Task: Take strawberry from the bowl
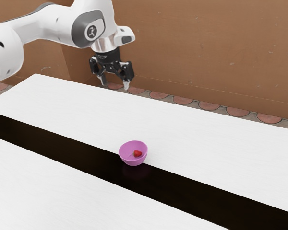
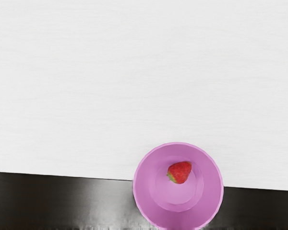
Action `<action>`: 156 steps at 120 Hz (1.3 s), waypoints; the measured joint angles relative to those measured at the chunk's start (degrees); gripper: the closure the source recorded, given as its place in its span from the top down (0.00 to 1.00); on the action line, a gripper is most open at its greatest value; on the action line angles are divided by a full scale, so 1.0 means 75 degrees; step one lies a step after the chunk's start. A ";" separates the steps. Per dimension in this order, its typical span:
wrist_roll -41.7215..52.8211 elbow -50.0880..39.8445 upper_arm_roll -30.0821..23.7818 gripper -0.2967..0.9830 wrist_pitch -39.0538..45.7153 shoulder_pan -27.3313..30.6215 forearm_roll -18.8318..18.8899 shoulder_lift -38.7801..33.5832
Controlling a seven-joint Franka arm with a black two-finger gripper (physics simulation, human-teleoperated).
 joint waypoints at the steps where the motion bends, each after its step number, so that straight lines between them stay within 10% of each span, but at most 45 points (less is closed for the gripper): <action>1: 0.0000 0.0000 0.0000 0.74 -0.0019 -0.0001 0.0011 -0.0003; 156: 0.1501 -0.1681 -0.1196 0.47 0.2189 0.0808 -0.0903 0.2037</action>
